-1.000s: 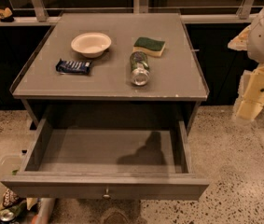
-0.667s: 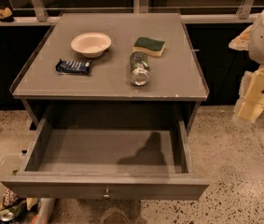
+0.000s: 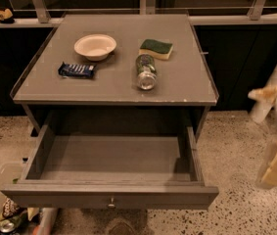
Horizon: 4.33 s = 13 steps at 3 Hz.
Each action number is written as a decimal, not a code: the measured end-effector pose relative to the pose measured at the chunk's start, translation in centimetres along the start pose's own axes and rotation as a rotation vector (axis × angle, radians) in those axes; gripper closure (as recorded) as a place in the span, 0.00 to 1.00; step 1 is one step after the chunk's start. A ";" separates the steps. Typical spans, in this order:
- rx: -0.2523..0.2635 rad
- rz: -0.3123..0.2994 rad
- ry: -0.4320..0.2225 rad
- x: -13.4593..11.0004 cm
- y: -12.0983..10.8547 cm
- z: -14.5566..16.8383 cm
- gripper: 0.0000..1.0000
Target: Close top drawer
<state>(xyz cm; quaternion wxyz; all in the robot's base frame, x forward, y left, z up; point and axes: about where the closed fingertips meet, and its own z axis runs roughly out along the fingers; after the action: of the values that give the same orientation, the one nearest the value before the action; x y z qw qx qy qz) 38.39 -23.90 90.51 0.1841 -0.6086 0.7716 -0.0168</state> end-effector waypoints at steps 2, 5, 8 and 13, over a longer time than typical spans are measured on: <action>-0.200 0.037 -0.186 6.9 11.6 15.4 0.00; -0.347 0.022 -0.254 7.0 17.6 20.9 0.00; -0.344 0.030 -0.261 7.1 17.7 20.6 0.00; -0.271 0.074 -0.251 8.3 18.8 18.7 0.00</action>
Offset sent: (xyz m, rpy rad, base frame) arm -0.1836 0.0146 -0.3846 0.3873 0.4776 0.1402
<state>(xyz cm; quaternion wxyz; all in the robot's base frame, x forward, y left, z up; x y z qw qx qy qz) 24.92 -23.17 66.21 0.1956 -0.5965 0.7596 0.1701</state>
